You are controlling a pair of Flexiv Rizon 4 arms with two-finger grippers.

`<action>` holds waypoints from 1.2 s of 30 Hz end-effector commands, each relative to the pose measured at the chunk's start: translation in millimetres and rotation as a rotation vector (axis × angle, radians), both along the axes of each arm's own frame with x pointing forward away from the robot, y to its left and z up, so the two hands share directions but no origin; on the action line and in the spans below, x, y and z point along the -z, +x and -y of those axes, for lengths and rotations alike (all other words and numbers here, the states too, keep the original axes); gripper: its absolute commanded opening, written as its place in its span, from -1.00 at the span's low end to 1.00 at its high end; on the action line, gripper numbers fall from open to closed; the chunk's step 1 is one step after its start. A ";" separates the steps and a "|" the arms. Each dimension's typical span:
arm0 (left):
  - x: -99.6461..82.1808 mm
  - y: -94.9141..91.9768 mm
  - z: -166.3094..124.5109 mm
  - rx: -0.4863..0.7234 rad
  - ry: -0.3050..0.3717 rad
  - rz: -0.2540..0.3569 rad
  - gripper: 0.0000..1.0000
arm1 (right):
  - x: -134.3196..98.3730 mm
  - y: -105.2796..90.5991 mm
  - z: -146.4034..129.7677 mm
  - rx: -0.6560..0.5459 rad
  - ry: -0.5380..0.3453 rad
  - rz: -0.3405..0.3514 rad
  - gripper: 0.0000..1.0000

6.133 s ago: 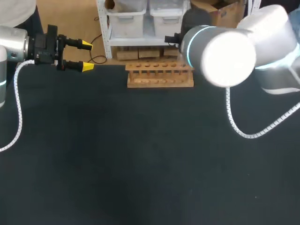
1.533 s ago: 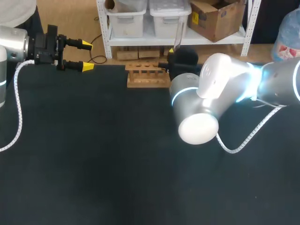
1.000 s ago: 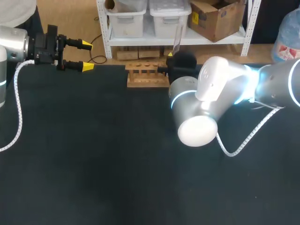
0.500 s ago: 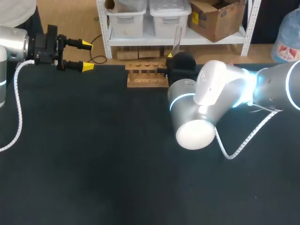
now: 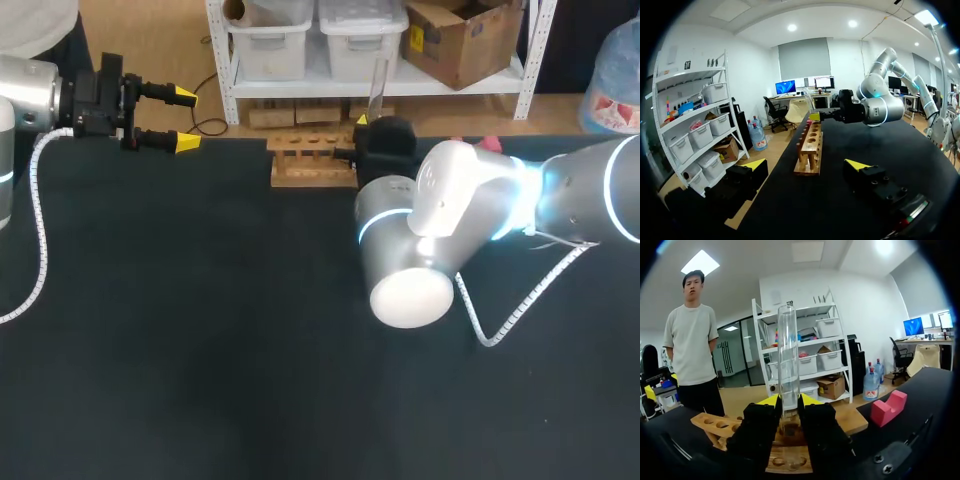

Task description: Grasp the test tube, adjust it, and insert it.

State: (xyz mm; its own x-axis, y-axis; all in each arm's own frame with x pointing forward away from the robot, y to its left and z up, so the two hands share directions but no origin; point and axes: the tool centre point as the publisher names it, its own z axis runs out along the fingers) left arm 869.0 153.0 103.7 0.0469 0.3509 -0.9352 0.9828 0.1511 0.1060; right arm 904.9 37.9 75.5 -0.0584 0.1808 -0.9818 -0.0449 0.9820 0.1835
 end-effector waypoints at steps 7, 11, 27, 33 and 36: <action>0.9 0.9 -0.3 0.002 -0.001 0.001 1.00 | -4.5 -0.1 4.7 -0.091 0.004 0.017 1.00; 0.9 0.9 -0.3 0.002 -0.001 0.001 1.00 | -9.9 -1.8 7.7 -0.093 0.010 0.011 1.00; 0.9 0.9 -0.3 0.002 -0.001 0.001 1.00 | -41.4 -42.5 23.2 -0.490 0.058 -0.216 1.00; 0.9 0.9 -0.3 0.002 -0.001 0.001 1.00 | -42.7 -55.7 28.5 -0.683 0.072 -0.268 1.00; 0.9 0.9 -0.3 0.002 -0.001 0.001 1.00 | -42.7 -59.0 30.4 -0.741 0.091 -0.281 1.00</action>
